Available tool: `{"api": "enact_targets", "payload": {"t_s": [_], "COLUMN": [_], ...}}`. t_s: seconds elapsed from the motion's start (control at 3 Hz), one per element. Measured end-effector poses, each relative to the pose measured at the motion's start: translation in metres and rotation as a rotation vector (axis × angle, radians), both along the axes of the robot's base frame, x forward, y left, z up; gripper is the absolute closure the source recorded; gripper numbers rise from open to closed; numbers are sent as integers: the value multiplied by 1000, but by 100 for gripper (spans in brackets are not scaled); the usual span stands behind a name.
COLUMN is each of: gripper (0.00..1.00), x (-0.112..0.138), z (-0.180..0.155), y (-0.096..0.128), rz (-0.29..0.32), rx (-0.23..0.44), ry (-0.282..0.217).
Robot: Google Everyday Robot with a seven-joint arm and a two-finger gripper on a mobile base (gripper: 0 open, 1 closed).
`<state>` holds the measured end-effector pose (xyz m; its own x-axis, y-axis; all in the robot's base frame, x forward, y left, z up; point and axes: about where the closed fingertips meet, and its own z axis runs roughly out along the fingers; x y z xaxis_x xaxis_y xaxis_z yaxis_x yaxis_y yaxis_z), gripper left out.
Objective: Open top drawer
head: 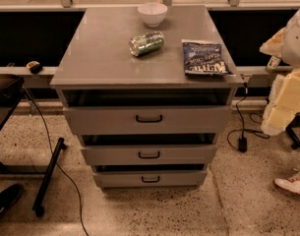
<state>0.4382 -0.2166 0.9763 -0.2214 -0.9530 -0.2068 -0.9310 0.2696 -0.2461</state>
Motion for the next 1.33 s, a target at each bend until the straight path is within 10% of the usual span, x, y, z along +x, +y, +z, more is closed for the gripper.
{"api": "enact_targets", "payload": {"t_s": [1.33], "gripper": [0], "x": [-15], "z": [-77], "y": [30], "rz": [57], "rx": [20], "ry": [102]}}
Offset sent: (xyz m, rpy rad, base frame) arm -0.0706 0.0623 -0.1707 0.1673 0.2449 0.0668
